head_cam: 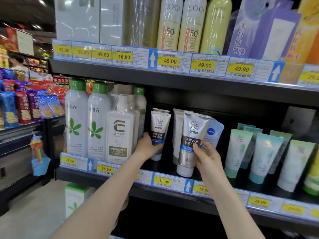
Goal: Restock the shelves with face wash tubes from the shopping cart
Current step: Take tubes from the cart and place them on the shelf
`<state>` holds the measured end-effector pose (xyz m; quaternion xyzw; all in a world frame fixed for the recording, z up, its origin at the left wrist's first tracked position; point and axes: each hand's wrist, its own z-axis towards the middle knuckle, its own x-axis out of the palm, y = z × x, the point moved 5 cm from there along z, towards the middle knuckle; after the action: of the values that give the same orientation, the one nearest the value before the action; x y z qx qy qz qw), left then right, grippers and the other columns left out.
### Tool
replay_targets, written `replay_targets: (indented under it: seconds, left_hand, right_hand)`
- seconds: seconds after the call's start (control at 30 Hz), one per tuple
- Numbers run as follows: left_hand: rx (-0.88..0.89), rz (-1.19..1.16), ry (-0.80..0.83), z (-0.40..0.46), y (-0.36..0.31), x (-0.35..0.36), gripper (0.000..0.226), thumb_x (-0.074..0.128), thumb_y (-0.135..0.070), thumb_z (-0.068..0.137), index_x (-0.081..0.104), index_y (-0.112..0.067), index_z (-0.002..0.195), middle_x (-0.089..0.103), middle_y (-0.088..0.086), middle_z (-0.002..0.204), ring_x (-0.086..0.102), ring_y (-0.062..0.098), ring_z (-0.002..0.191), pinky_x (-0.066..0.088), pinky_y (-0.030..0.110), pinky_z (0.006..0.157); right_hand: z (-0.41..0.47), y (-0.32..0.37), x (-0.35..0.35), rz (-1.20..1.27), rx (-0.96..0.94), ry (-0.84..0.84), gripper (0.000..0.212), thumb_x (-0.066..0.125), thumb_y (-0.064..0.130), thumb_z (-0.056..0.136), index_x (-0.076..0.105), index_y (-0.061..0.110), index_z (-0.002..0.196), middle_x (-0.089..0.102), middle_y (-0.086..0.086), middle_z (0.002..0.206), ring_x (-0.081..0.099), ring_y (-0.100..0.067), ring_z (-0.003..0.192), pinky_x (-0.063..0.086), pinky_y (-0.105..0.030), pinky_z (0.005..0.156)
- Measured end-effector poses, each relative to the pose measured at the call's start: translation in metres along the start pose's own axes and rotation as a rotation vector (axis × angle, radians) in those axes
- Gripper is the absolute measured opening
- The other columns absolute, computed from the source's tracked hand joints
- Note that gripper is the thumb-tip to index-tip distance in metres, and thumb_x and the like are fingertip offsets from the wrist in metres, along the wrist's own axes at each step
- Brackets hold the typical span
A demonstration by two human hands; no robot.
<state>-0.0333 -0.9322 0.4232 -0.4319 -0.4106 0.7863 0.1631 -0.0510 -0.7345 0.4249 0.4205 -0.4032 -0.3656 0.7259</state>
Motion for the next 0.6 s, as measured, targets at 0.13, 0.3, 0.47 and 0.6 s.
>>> replay_targets:
  seconds: [0.13,0.3,0.47,0.6]
  left_hand:
    - [0.068,0.037,-0.020,-0.020,-0.011,-0.012,0.061,0.059,-0.026,0.090,0.029,-0.004,0.138,0.048,0.014,0.134,0.049,0.025,0.120,0.037,0.022,0.086]
    - [0.322,0.218,-0.123,-0.063,-0.020,-0.023,0.044,0.054,-0.030,0.091,0.042,-0.015,0.131,0.056,0.003,0.120,0.056,0.015,0.103,0.043,0.022,0.081]
    - [0.497,0.491,-0.201,-0.100,-0.013,-0.026,0.038,0.041,-0.042,0.095,0.053,-0.018,0.123,0.058,-0.003,0.112,0.057,0.014,0.101,0.046,0.026,0.078]
    - [0.612,0.631,-0.303,-0.118,0.004,-0.026,0.042,0.039,-0.045,0.084,0.069,-0.018,0.094,0.067,-0.002,0.091,0.067,0.019,0.088,0.055,0.042,0.078]
  right_hand:
    - [0.001,-0.001,-0.001,-0.016,-0.003,-0.023,0.019,0.056,0.010,0.091,0.058,0.014,0.110,0.067,-0.003,0.102,0.064,-0.016,0.099,0.050,-0.034,0.091]
    - [0.003,-0.002,-0.001,-0.081,-0.007,-0.049,0.023,0.059,0.013,0.089,0.057,0.013,0.112,0.063,-0.010,0.113,0.061,-0.023,0.107,0.049,-0.041,0.096]
    - [0.006,0.002,0.013,-0.163,-0.043,-0.038,0.025,0.062,0.013,0.088,0.059,0.013,0.112,0.065,-0.008,0.112,0.061,-0.021,0.108,0.048,-0.041,0.098]
    - [0.008,0.003,0.034,-0.257,-0.070,-0.010,0.021,0.061,0.014,0.090,0.057,0.018,0.110,0.063,-0.003,0.113,0.059,-0.015,0.106,0.048,-0.026,0.087]
